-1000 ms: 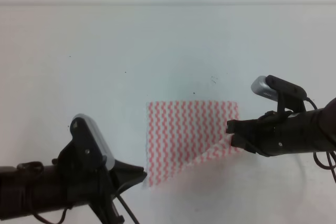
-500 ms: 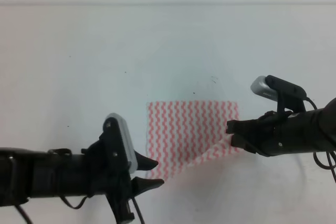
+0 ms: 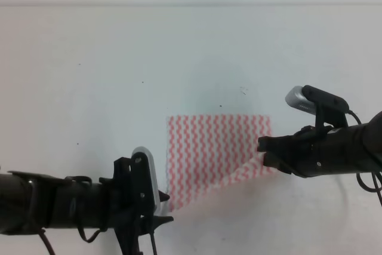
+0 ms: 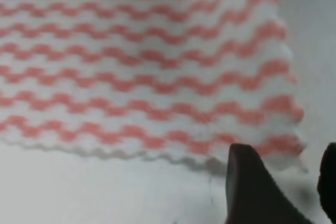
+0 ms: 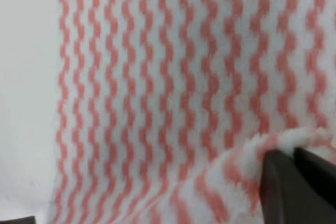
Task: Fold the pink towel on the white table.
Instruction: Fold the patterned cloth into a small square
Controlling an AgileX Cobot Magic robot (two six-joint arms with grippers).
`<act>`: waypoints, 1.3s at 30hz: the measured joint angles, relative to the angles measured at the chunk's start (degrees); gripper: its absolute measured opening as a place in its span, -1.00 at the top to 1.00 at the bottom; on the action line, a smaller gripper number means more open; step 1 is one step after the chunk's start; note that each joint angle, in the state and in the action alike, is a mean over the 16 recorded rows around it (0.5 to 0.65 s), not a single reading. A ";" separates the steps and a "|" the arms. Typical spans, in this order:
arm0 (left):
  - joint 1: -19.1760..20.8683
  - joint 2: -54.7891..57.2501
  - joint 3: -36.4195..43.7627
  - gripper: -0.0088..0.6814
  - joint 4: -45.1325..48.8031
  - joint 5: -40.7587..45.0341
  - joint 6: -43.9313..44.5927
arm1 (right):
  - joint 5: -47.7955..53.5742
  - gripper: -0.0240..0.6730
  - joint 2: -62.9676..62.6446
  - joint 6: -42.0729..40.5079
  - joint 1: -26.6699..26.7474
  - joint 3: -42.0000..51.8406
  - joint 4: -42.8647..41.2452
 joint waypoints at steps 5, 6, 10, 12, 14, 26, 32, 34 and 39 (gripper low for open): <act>-0.50 1.68 -0.59 0.90 -0.10 -1.11 2.09 | -0.15 0.94 0.11 0.01 0.02 0.00 -0.08; -0.58 1.97 -0.73 0.90 -0.12 -1.32 2.38 | -0.15 0.94 0.16 0.02 0.03 0.00 -0.09; -0.77 2.95 -1.28 0.90 -0.18 -1.94 3.02 | -0.11 0.94 0.11 0.00 0.02 0.00 -0.15; -0.80 3.31 -1.55 0.90 -0.20 -2.08 3.09 | -0.05 0.94 0.05 0.00 0.01 0.00 -0.18; -0.81 3.60 -1.78 0.90 -0.20 -2.19 3.06 | 0.00 0.94 0.11 0.01 0.02 0.00 -0.20; -0.83 4.02 -2.03 0.94 -0.19 -1.92 0.87 | 0.03 0.94 0.11 0.02 0.02 -0.01 -0.23; -0.83 3.82 -1.96 0.97 -0.18 -1.14 -0.89 | 0.03 0.94 0.05 0.00 0.01 0.00 -0.28; -0.83 3.60 -1.95 0.97 -0.17 -0.91 -1.63 | 0.03 0.94 -0.05 -0.02 -0.01 0.00 -0.29; -0.83 2.60 -2.47 0.98 -0.12 -0.71 -5.51 | 0.00 0.94 -0.16 -0.04 -0.03 0.01 -0.30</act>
